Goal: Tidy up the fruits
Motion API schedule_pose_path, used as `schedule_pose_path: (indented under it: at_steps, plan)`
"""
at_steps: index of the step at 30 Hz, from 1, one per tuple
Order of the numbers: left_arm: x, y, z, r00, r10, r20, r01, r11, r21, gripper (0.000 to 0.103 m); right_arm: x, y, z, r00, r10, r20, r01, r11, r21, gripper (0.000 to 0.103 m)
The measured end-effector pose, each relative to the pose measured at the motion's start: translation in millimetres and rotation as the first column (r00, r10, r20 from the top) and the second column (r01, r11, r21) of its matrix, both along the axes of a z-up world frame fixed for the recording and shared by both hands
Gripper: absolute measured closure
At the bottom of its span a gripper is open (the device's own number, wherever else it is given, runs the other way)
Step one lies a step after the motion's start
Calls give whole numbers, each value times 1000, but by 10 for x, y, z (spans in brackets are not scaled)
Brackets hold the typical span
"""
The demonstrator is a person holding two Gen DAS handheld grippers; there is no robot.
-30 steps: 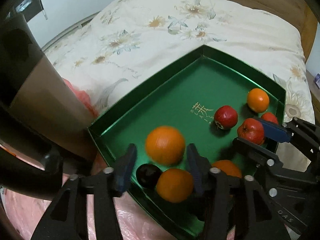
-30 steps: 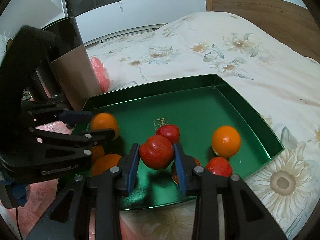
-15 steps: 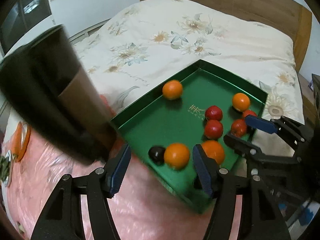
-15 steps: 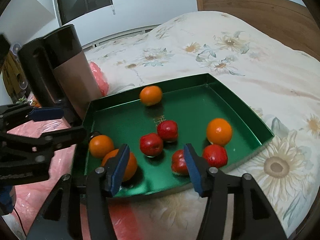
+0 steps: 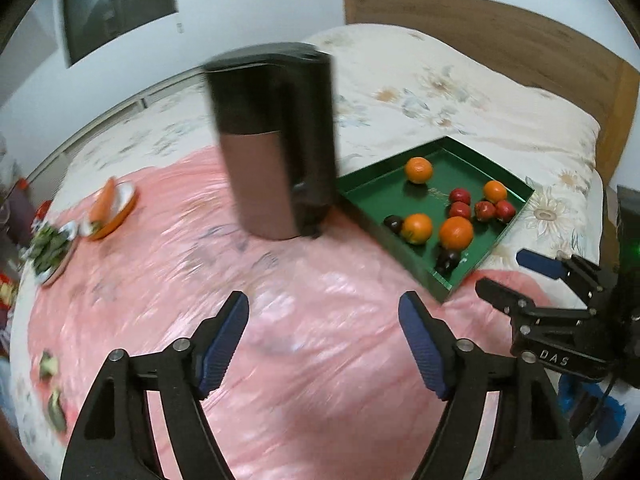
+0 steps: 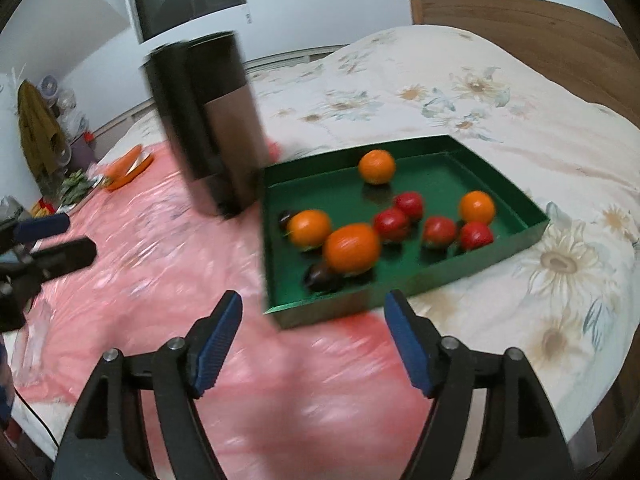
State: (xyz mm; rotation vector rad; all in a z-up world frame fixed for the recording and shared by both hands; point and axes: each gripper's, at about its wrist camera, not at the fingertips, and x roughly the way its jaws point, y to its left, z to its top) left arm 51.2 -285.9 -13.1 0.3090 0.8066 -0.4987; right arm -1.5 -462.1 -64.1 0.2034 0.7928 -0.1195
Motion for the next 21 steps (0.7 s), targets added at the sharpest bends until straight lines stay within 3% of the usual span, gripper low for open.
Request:
schedule_pose_path:
  at_steps: [9, 21]
  plan:
    - [-387, 818, 103, 994, 104, 23, -103, 994, -47, 24, -202, 761, 97, 997, 73, -8, -73, 997, -31, 0]
    - [-669, 1752, 129, 965, 255, 57, -249, 964, -89, 23, -224, 1625, 347, 988, 142, 64, -133, 983, -124, 0]
